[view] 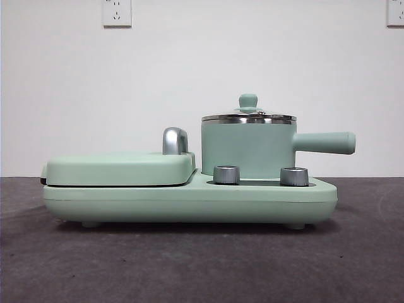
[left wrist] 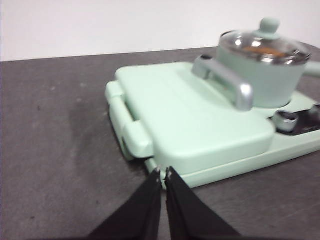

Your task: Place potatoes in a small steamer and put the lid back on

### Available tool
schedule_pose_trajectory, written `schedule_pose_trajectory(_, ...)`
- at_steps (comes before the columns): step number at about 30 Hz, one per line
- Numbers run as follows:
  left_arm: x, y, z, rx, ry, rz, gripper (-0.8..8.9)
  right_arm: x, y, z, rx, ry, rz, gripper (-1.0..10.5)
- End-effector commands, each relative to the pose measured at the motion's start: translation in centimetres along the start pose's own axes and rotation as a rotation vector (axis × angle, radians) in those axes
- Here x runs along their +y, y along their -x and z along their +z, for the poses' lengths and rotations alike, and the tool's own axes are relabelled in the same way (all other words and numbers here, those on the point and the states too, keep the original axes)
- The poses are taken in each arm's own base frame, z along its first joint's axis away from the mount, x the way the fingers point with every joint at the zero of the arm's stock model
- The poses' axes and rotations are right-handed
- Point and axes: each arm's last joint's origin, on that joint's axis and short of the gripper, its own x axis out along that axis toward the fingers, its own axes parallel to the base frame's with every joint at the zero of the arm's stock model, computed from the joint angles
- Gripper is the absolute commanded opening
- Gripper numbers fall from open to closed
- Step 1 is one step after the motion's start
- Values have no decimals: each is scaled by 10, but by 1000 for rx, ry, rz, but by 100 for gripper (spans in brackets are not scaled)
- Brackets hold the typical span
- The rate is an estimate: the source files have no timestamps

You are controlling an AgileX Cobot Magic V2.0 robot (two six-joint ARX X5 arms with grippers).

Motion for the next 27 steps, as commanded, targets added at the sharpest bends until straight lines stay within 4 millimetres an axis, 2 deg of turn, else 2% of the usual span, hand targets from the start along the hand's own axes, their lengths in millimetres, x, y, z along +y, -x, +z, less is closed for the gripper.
schedule_pose_trajectory(1, 3, -5, -6, -25, -31, 22, 20, 2, 1, 3, -12, 15, 12, 20)
schedule_pose_trajectory(10, 17, -18, -34, -33, 100, 251, 20, 2, 1, 3, -12, 15, 12, 20)
schedule_pose_trajectory(14, 19, -22, -45, -13, 104, 282, 20, 2, 1, 3, -13, 15, 12, 20)
schedule_pose_trajectory(27, 21, -21, -45, -14, 101, 335, 20, 2, 1, 3, -13, 15, 12, 20)
